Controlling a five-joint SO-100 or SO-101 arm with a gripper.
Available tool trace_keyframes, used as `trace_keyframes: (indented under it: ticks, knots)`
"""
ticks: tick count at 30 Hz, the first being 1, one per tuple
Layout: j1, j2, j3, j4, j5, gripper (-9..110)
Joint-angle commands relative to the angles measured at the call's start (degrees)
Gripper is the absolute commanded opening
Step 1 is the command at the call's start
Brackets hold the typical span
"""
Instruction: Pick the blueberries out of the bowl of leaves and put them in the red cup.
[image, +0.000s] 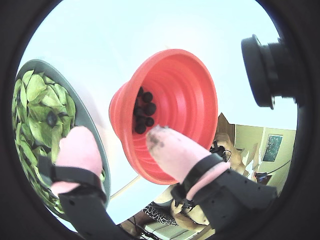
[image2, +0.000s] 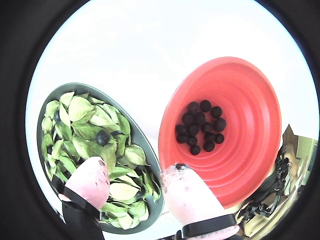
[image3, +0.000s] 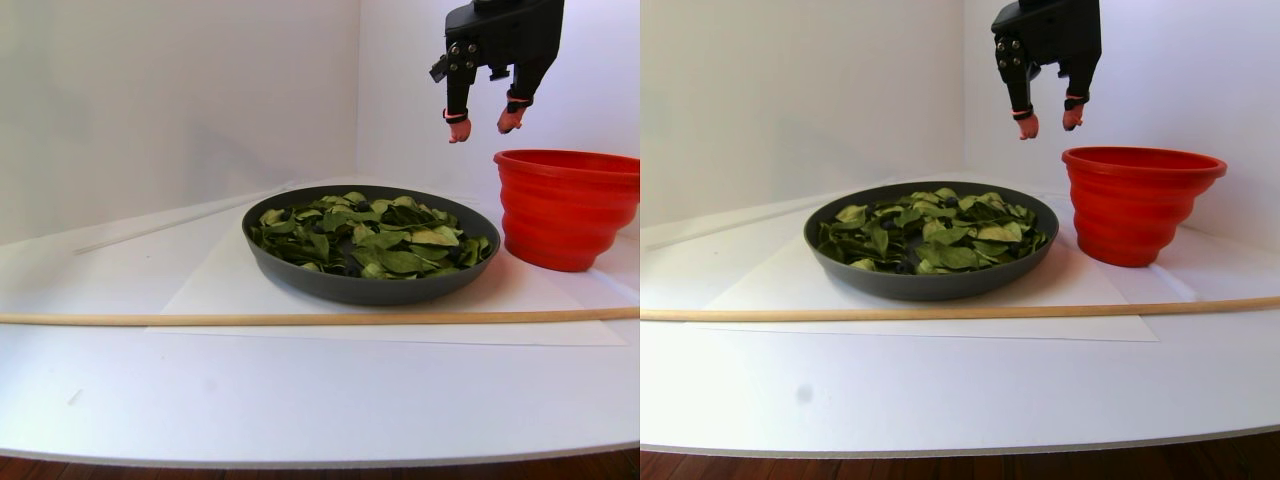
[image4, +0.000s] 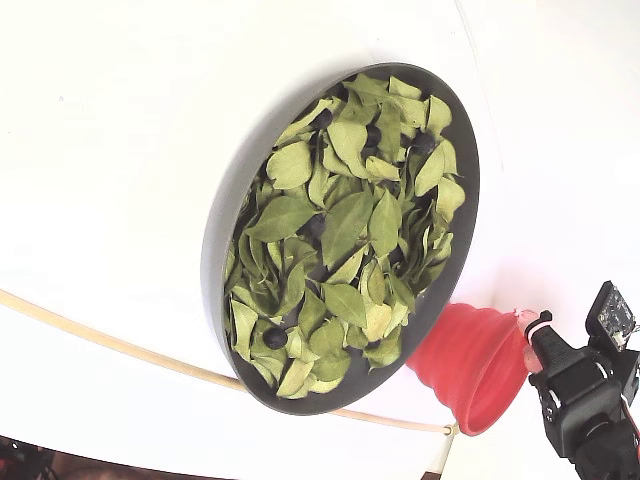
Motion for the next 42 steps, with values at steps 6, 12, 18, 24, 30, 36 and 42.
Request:
trace_keyframes:
  ticks: [6,12,18,24,30,36,42]
  knots:
    - [-1.1,4.7,-0.2,-2.2,2.2,19]
    - [-2.0,2.8,0.0,-3.6,3.4,19]
    - [-3.1,1.7,0.5,-4.7,4.9,19]
    - [-4.0,-0.4,0.6,-6.0,6.3,19]
    - [-4.4,-3.0,1.0,-7.6,7.4,19]
    - [-4.9,-5.0,1.0,-8.6,8.8,19]
    - [-5.4,-6.4,1.1,-9.9,9.8,19]
